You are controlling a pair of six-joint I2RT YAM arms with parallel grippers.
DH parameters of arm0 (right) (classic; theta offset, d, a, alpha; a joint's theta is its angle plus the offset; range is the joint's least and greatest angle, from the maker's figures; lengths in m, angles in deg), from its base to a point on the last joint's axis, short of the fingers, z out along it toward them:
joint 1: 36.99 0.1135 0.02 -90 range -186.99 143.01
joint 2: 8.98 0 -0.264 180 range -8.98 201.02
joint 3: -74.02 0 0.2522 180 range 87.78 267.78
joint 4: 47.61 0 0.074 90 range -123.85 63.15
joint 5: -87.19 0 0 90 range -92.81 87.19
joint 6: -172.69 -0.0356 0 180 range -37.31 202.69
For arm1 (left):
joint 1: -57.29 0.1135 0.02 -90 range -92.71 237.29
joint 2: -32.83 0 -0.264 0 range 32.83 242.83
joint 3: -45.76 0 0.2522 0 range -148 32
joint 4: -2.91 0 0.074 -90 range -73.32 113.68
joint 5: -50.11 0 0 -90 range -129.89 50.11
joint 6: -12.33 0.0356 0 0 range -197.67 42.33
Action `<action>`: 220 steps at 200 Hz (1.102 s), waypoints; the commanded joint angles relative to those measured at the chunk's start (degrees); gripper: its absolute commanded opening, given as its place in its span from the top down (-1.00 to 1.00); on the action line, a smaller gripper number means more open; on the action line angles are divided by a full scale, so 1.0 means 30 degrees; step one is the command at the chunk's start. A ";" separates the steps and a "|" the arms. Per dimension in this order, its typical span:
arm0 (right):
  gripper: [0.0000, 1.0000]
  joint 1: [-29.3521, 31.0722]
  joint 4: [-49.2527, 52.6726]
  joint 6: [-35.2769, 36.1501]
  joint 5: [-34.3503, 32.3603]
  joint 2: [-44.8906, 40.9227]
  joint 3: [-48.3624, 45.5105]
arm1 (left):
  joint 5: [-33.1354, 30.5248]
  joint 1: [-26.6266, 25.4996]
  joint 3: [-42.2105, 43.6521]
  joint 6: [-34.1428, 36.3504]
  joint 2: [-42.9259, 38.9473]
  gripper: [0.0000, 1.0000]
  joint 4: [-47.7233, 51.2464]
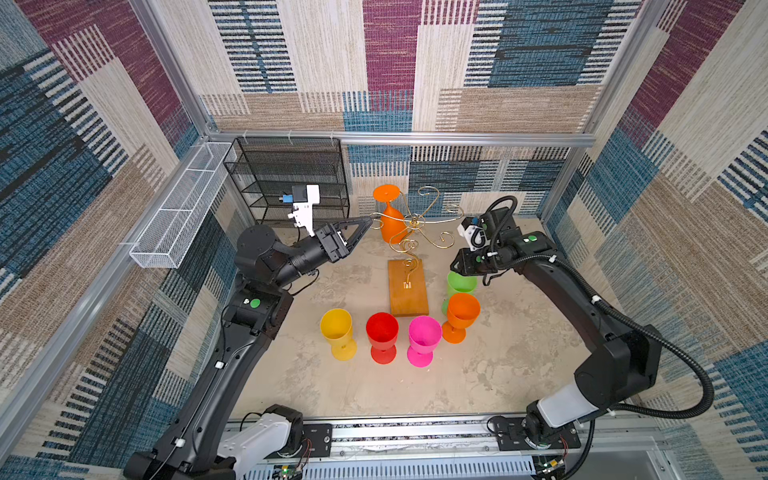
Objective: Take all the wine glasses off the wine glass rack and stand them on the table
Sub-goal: 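Open the right gripper and raise it away while the left gripper reaches toward the rack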
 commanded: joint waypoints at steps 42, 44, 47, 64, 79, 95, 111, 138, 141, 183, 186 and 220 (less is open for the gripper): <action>0.43 -0.0143 -0.0623 -0.0777 -0.2142 -0.1732 -0.0702 | 0.0002 0.0297 -0.0364 0.0298 0.0112 -0.05 0.0328; 0.43 -0.0156 -0.0644 -0.0809 -0.2201 -0.1837 -0.0786 | -0.0036 0.0334 -0.0385 0.0331 0.0112 -0.05 0.0387; 0.43 -0.0204 -0.0697 -0.0859 -0.2292 -0.1961 -0.0890 | -0.0067 0.0370 -0.0414 0.0418 0.0138 -0.05 0.0475; 0.42 -0.0580 -0.1090 -0.1169 -0.2594 -0.2883 -0.1494 | -0.0179 0.0735 -0.0752 0.0691 0.0283 -0.05 0.1146; 0.42 -0.1175 -0.1636 -0.1526 -0.2732 -0.3928 -0.2096 | -0.0096 0.1210 -0.0951 0.0743 0.0583 -0.06 0.1283; 0.40 -0.1963 -0.2579 -0.1949 -0.2839 -0.5205 -0.2890 | -0.0059 0.1738 -0.1357 0.0826 0.1142 -0.05 0.1500; 0.39 -0.2621 -0.3628 -0.2298 -0.3037 -0.6453 -0.3653 | -0.0038 0.2250 -0.2205 0.1136 0.2276 -0.05 0.2213; 0.29 -0.2971 -0.4785 -0.2388 -0.3456 -0.7807 -0.4484 | 0.0129 0.2874 -0.3513 0.1309 0.4474 -0.05 0.2664; 0.28 -0.2973 -0.4870 -0.2400 -0.3408 -0.7871 -0.4527 | 0.0119 0.2929 -0.3635 0.1342 0.4726 -0.05 0.2734; 0.24 -0.3135 -0.5501 -0.2459 -0.3559 -0.8274 -0.5488 | 0.1217 0.3524 -0.5985 0.1232 0.8761 -0.05 0.2348; 0.25 -0.3122 -0.5574 -0.2460 -0.3513 -0.8292 -0.5553 | 0.1372 0.3538 -0.6189 0.1226 0.9063 -0.05 0.2288; 0.24 -0.3313 -0.6096 -0.2490 -0.3504 -0.8512 -0.6103 | 0.2755 0.3627 -0.7977 0.0020 1.1999 -0.05 0.0903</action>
